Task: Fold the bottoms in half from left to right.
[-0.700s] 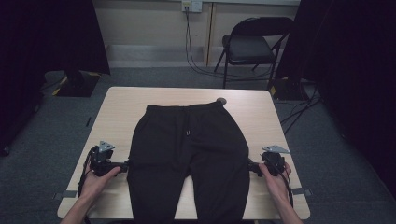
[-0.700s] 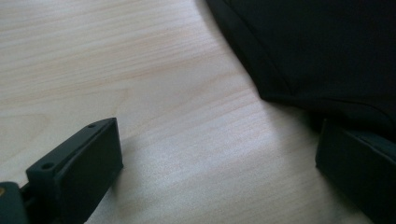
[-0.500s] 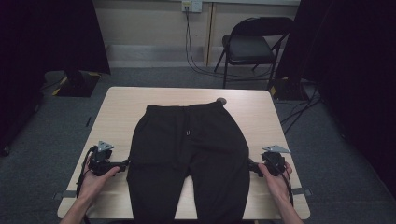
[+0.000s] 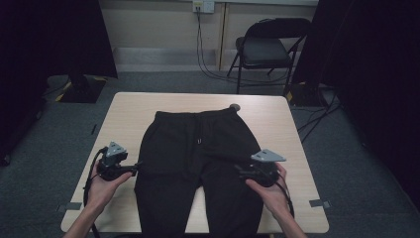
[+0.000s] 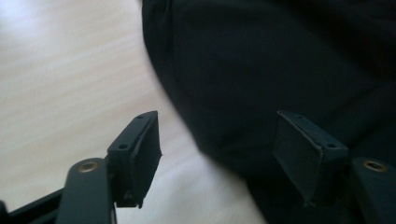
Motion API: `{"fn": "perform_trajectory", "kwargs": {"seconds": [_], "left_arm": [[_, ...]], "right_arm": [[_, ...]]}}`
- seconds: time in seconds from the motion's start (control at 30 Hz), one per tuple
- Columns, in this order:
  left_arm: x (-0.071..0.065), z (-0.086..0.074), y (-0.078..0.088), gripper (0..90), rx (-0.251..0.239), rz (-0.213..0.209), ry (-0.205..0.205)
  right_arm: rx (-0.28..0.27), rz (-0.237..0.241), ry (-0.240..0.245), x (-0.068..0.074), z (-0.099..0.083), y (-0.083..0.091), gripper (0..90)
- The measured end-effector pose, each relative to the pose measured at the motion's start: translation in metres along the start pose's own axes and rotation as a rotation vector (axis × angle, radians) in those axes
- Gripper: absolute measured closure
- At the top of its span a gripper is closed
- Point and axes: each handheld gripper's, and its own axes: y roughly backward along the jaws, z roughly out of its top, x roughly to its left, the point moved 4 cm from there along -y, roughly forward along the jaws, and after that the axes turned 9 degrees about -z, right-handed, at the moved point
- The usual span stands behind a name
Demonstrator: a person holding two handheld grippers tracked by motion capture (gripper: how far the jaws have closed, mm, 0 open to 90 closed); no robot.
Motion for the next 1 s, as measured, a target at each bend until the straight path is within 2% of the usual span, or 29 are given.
{"fn": "perform_trajectory", "kwargs": {"seconds": [0.1, 0.13, 0.2, 0.27, 0.3, 0.33, 0.4, 0.47, 0.5, 0.53, 0.6, 0.7, 0.83, 0.87, 1.0], "left_arm": [[0.003, 0.01, -0.015, 30.5, 0.023, -0.01, -0.013], [0.005, 0.01, -0.021, 30.5, 0.028, -0.021, 0.001], [0.007, 0.004, -0.031, 30.5, 0.028, -0.055, 0.048], [0.006, -0.003, -0.036, 31.8, 0.06, -0.091, 0.083], [0.003, -0.004, -0.035, 31.8, 0.074, -0.122, 0.077], [0.001, -0.003, -0.032, 32.3, 0.064, -0.114, 0.051], [0.0, -0.006, -0.029, 31.8, 0.025, -0.084, 0.041], [-0.001, -0.013, -0.035, 31.5, 0.067, -0.11, 0.012], [0.0, -0.016, -0.039, 31.8, 0.11, -0.096, -0.019], [0.001, -0.018, -0.041, 31.8, 0.116, -0.085, -0.019], [0.003, -0.017, -0.043, 31.2, 0.099, -0.086, 0.01], [-0.002, -0.018, -0.046, 29.7, 0.081, -0.078, -0.002], [-0.01, -0.018, -0.048, 29.8, 0.073, -0.088, -0.015], [-0.02, -0.019, -0.05, 29.7, 0.05, -0.093, -0.022], [-0.04, -0.018, -0.053, 29.5, 0.059, -0.113, -0.036]], "right_arm": [[-0.009, 0.081, 0.053, 0.034, 0.018, -0.008, 24.9], [-0.002, 0.118, 0.079, 0.05, 0.023, -0.013, 23.3], [0.012, 0.154, 0.123, 0.075, 0.025, -0.024, 22.8], [0.037, 0.189, 0.178, 0.101, 0.021, -0.036, 23.8], [0.052, 0.208, 0.19, 0.111, 0.018, -0.041, 23.8], [0.07, 0.235, 0.206, 0.122, 0.014, -0.047, 24.5], [0.098, 0.258, 0.225, 0.14, 0.005, -0.059, 24.8], [0.111, 0.251, 0.243, 0.148, -0.001, -0.069, 25.0], [0.113, 0.246, 0.241, 0.149, -0.002, -0.071, 25.0], [0.116, 0.247, 0.244, 0.149, -0.002, -0.072, 24.8], [0.114, 0.247, 0.231, 0.145, -0.003, -0.074, 26.3], [0.126, 0.251, 0.235, 0.138, -0.004, -0.073, 26.1], [0.147, 0.265, 0.24, 0.124, -0.008, -0.069, 26.1], [0.153, 0.267, 0.244, 0.119, -0.011, -0.066, 26.1], [0.146, 0.263, 0.234, 0.1, -0.021, -0.055, 26.1]]}}
